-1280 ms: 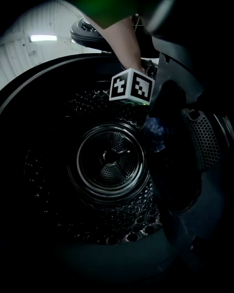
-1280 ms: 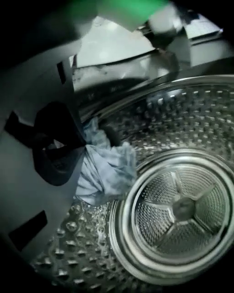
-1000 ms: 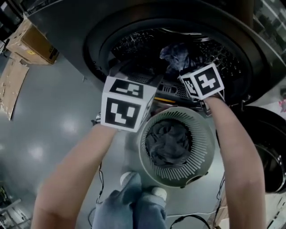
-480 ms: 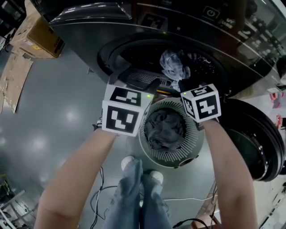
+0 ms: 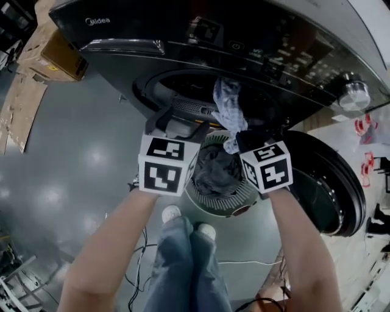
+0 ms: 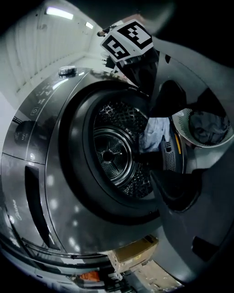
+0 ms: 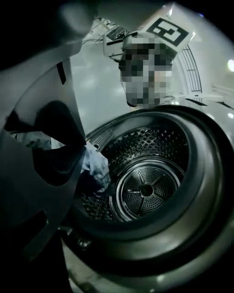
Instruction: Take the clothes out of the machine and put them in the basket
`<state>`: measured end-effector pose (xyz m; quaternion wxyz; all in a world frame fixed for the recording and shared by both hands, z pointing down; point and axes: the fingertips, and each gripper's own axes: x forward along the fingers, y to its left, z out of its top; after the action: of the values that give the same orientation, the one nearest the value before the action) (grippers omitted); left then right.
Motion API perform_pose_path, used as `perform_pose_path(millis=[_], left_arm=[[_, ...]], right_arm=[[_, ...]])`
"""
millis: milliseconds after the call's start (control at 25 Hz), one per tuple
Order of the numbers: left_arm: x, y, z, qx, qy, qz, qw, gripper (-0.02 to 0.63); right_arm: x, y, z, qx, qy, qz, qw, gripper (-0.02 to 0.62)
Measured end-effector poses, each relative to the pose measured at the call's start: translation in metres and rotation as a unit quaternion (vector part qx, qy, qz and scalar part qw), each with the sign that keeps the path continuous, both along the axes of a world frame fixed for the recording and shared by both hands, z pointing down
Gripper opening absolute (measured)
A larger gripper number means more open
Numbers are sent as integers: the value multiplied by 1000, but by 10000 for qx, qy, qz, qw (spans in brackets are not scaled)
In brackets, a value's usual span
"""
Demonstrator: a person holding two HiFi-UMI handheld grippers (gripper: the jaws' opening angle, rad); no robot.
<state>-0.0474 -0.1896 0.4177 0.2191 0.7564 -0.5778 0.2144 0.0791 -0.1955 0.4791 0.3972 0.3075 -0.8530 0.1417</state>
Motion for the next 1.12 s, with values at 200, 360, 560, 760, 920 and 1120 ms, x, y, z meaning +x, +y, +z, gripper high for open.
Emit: perform_pose_path(millis=[200,360,560,760,920,1120], left_arm=[[7,14,-10,-52,137,-235,9996,354],[14,26,-10,-101,164,-264,9995,353],[16,47,1,-228,108,-212,9995,351],[21,68,20,-414,183,-261,9986,350],[19,76,29,-474,228,-264,9983,347],[15,82,39,-568,242,-192,9979,345]], right_arm=[[9,35,-11,-328,-147,144,9993,2],[16,63,-2,-584,-141,209,9980,2],[21,95,15,-997,-55,229,9947,2],[35,139,47,-1371,276,47,9902,2],[41,176,74,-1819,479,-6,9822,3],[48,197,97,-2224,586,476,9720,3]])
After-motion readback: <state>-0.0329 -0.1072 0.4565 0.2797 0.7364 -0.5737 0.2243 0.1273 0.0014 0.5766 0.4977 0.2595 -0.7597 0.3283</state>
